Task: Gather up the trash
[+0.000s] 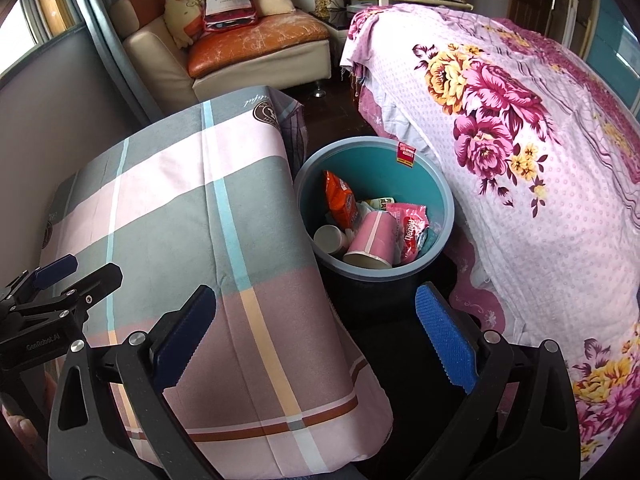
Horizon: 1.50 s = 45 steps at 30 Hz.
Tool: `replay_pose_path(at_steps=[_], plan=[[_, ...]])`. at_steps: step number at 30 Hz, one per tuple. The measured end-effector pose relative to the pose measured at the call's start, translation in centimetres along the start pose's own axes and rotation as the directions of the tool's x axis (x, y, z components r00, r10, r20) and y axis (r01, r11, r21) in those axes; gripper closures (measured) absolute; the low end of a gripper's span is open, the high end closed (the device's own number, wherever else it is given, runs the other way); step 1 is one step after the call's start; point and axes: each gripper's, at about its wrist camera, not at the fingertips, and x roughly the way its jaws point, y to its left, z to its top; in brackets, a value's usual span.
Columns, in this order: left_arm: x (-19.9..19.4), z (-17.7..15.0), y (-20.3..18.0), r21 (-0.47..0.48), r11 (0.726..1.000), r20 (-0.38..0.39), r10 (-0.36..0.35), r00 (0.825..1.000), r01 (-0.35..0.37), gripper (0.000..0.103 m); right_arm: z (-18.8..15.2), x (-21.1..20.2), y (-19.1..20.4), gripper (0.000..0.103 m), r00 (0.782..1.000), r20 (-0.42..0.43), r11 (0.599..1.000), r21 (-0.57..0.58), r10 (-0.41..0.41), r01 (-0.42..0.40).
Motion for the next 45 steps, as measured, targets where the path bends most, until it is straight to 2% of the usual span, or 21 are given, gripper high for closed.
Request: replay_pose_path(at_steps=[14, 18, 45], plan=[[-0.2, -0.6, 0.8, -0.022, 0.999, 0.013, 0.027, 1.000, -0.027, 0.004, -0.3, 0.2, 0.5, 0.007, 1.000, -0.006, 1.000, -0.021, -0.004, 0.004], [0.3, -0.8, 0.9, -0.026, 1.000, 0.013, 0.017, 1.000, -0.017, 0.004, -0.4, 0.9, 0.3, 0.007, 1.000, -0.014, 1.000, -0.017, -0.011, 0.011], [3.2, -1.1, -0.1, 0.005, 0.996, -0.023, 0.086, 0.996, -0.086, 0.004, -0.4, 4.9, -1.0, 0.007, 0.996, -0.086, 1.000, 0.014, -0.006, 0.007]])
